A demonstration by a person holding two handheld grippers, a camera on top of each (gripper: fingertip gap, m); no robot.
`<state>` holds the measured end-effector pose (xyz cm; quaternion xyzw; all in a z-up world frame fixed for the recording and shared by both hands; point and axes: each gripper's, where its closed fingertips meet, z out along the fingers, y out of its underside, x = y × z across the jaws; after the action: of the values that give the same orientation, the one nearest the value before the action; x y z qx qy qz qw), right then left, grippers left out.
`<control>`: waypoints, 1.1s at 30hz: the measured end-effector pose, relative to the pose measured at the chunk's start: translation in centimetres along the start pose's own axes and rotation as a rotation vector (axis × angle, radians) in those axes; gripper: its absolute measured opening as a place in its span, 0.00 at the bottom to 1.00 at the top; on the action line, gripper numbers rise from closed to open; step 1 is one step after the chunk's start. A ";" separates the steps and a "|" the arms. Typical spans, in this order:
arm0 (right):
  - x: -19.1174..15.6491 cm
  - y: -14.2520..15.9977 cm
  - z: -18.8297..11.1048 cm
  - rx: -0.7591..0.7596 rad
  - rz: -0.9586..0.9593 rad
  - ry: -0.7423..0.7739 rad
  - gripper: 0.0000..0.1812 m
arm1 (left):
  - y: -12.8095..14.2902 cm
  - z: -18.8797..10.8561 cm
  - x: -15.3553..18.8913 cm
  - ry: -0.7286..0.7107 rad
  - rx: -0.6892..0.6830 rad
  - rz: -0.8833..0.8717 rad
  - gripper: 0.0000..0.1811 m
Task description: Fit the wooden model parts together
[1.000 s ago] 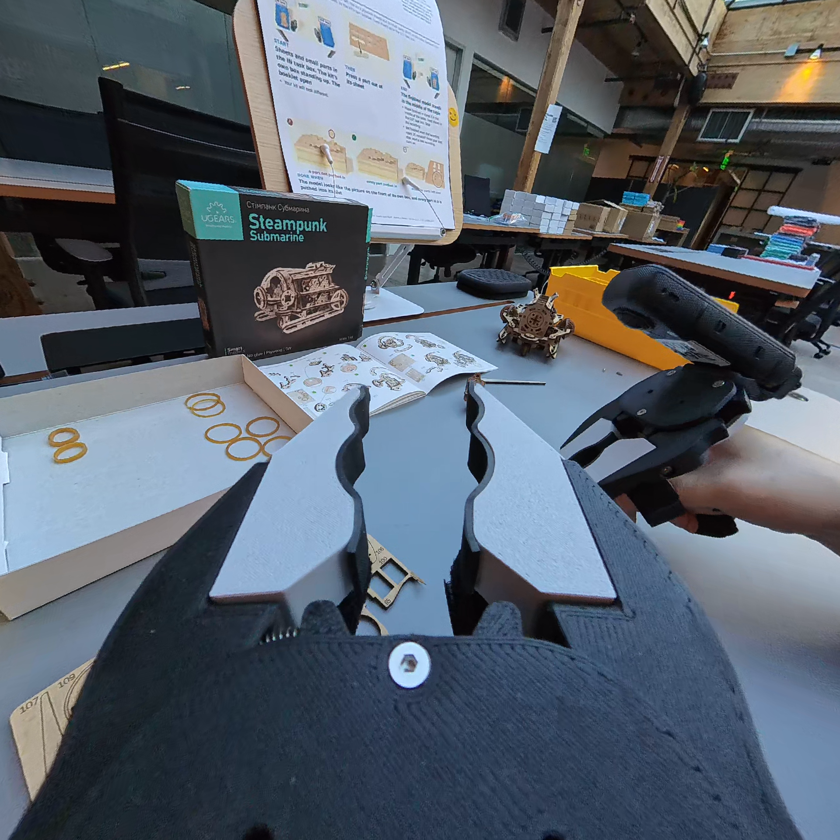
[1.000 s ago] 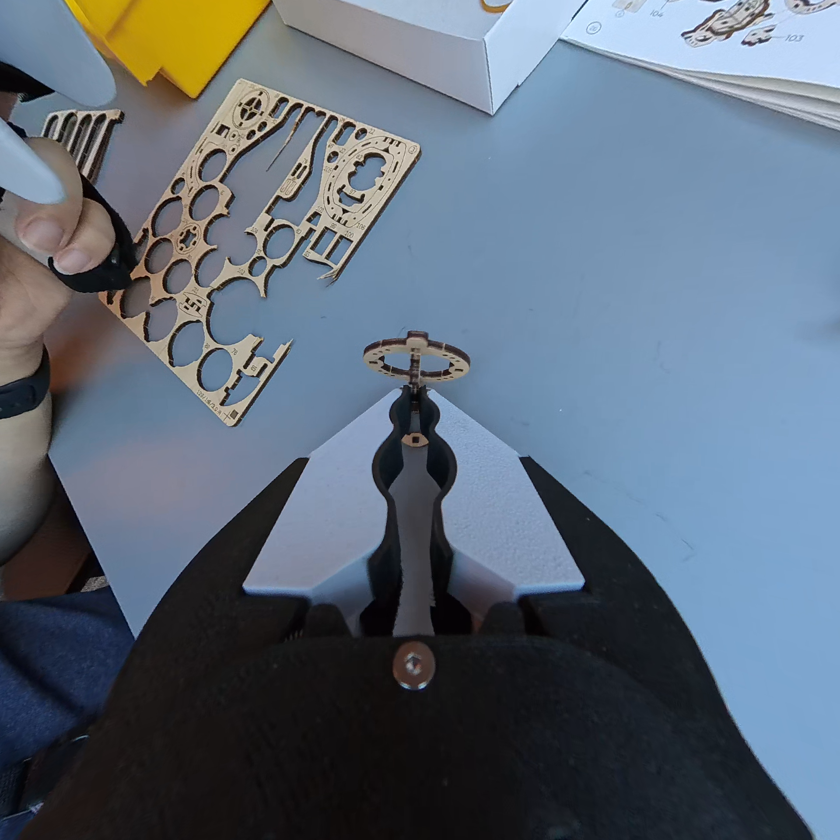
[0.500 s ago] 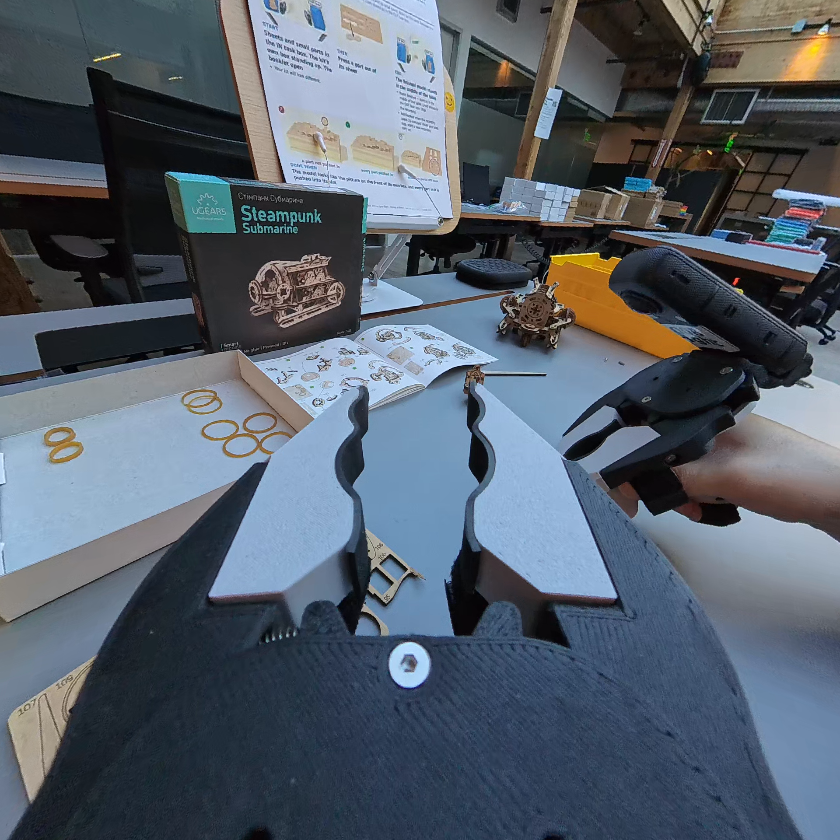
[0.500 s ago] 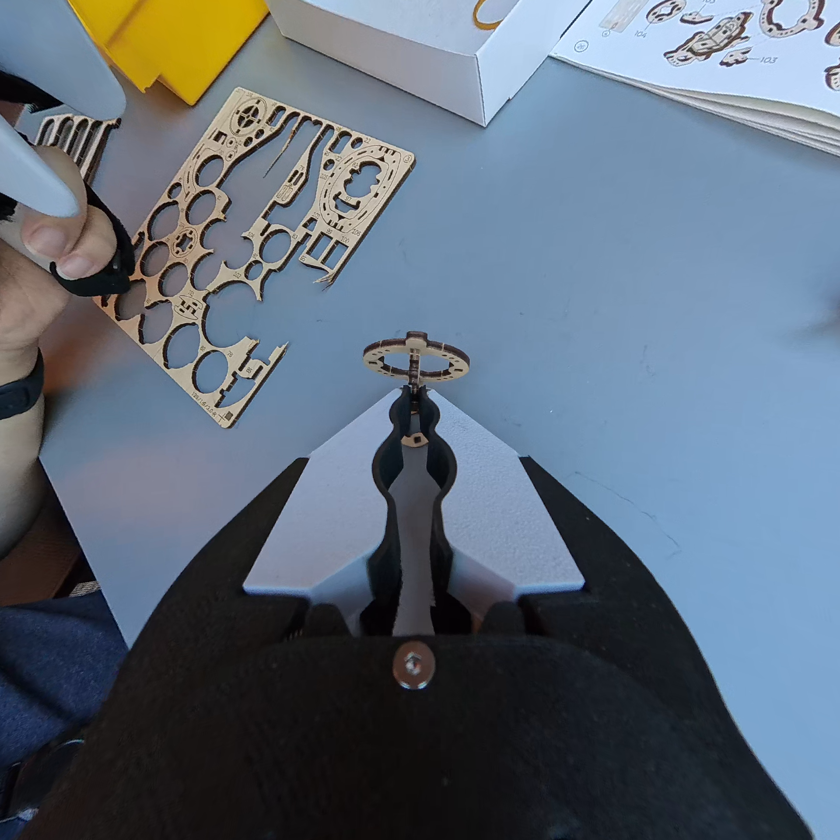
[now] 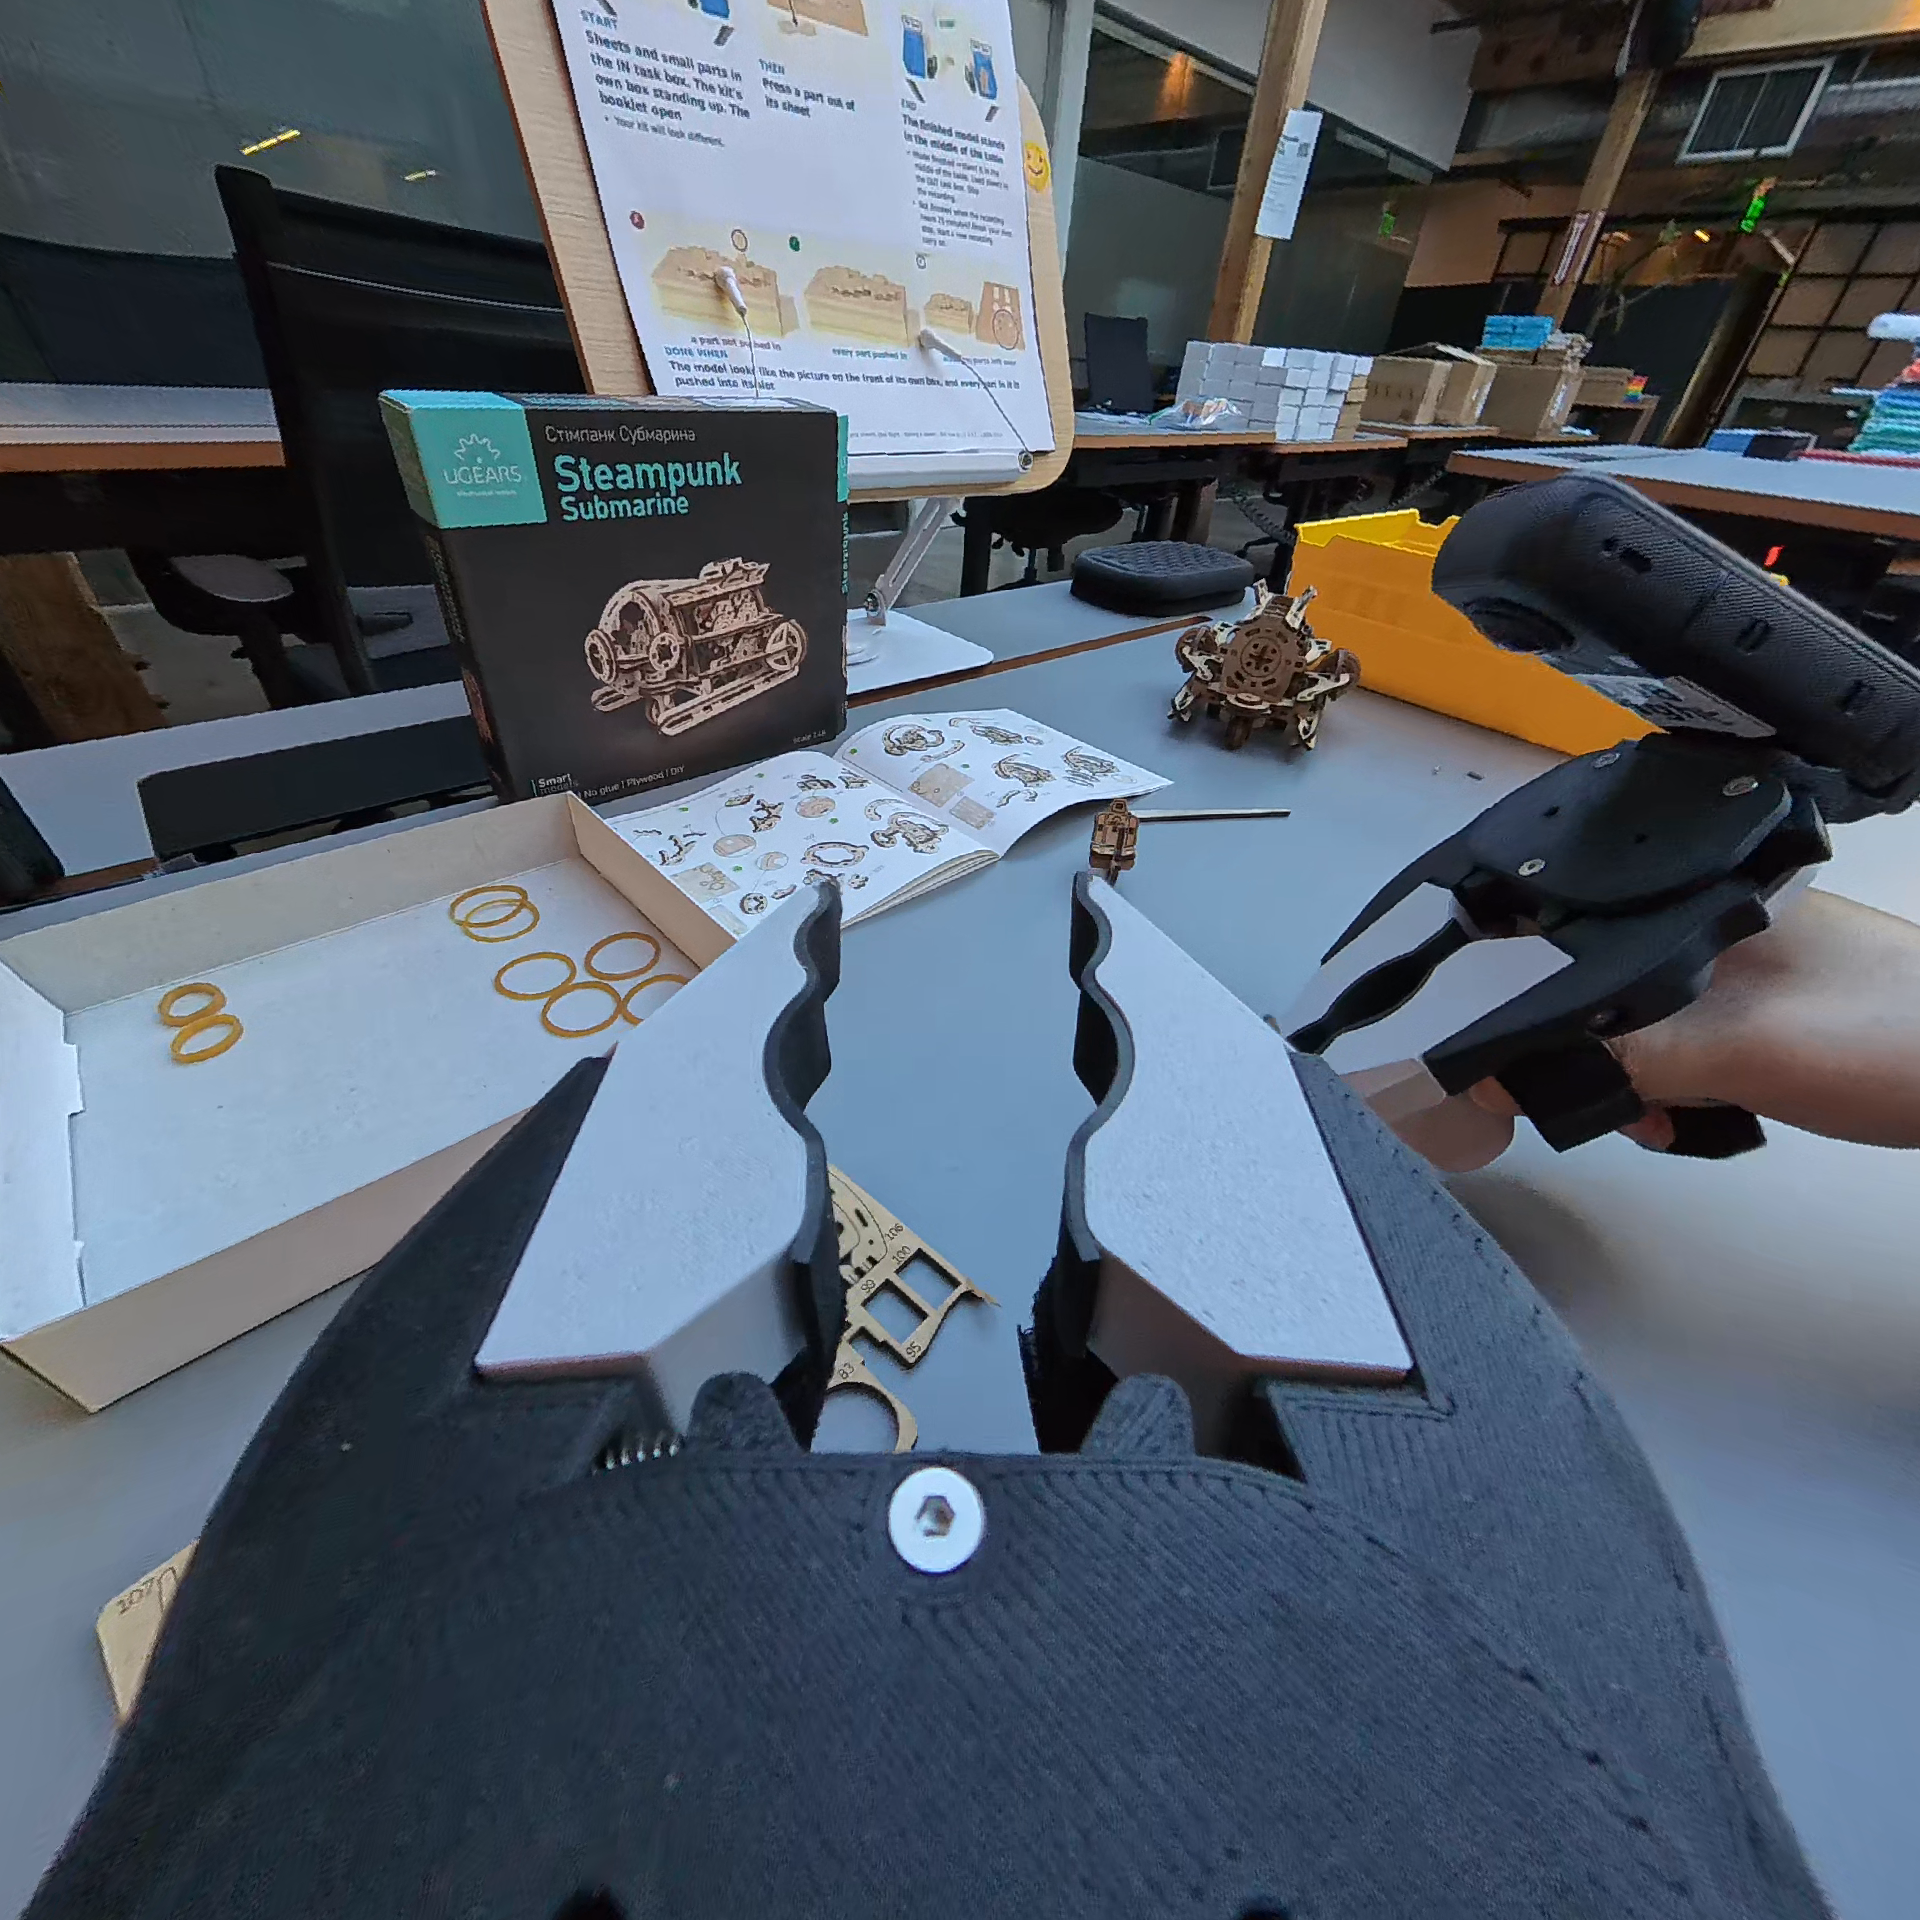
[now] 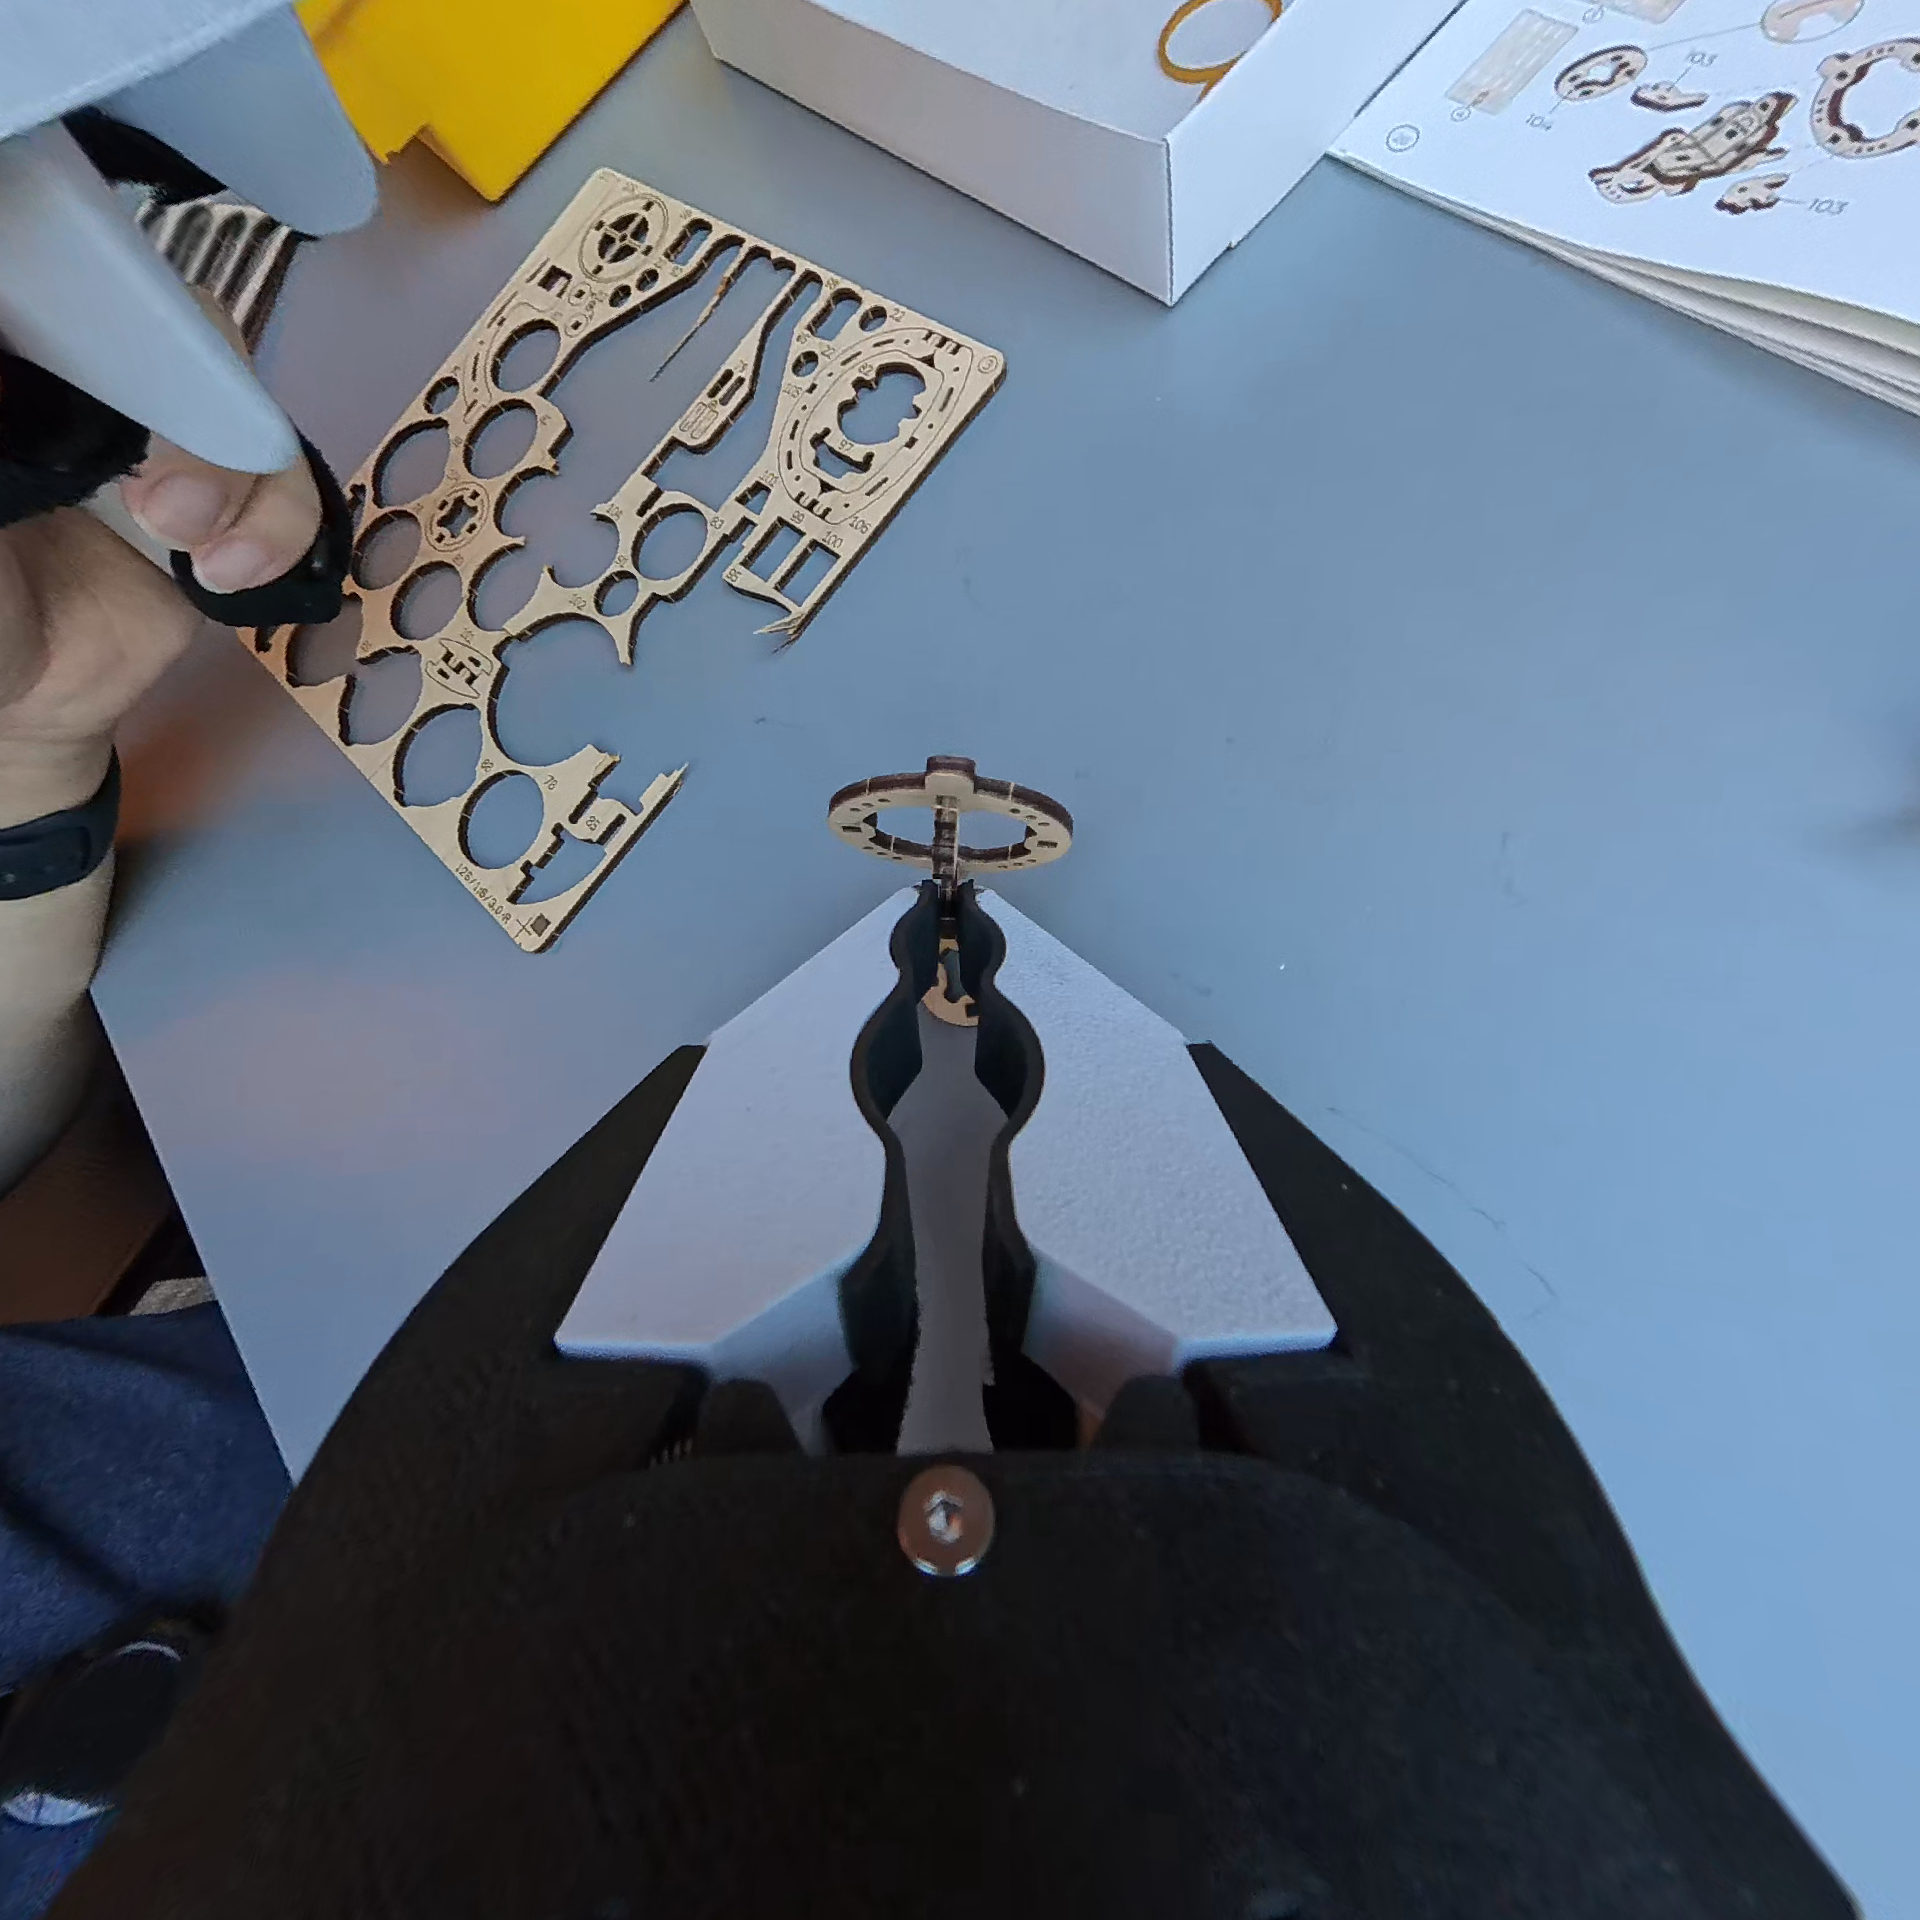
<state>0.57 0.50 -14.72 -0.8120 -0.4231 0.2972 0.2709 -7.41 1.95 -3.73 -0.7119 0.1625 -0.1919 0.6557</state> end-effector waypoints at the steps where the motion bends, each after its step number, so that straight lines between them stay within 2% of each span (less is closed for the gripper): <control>1: -0.1 0.0 -0.1 -0.002 -0.008 -0.006 0.00 | 0.1 0.0 0.1 0.002 -0.003 0.004 0.24; 7: -0.4 -0.3 -0.1 -0.021 -0.144 -0.131 0.01 | 0.5 0.2 0.2 0.002 -0.024 0.024 0.24; 9: 0.0 -0.3 0.2 -0.021 -0.116 -0.160 0.01 | 0.6 0.3 0.2 0.001 -0.030 0.024 0.23; 13: -0.1 -1.8 -0.5 0.154 -0.033 -0.245 0.00 | 0.7 0.2 0.0 -0.007 -0.040 0.033 0.23; 17: -0.5 -1.1 -1.2 0.179 -0.016 -0.319 0.00 | 0.7 0.3 0.4 -0.005 -0.046 0.059 0.23; 24: -0.1 -0.4 -0.8 0.134 -0.089 -0.225 0.00 | 1.8 0.9 0.7 -0.015 -0.094 0.114 0.24; 33: -0.1 0.0 -0.3 0.102 -0.117 -0.202 0.00 | 1.8 0.9 0.5 -0.018 -0.093 0.099 0.24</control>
<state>0.74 0.36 -14.53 -0.7370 -0.4793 0.3824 0.2846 -6.49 2.29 -5.59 -0.7342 0.2002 -0.1451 0.6323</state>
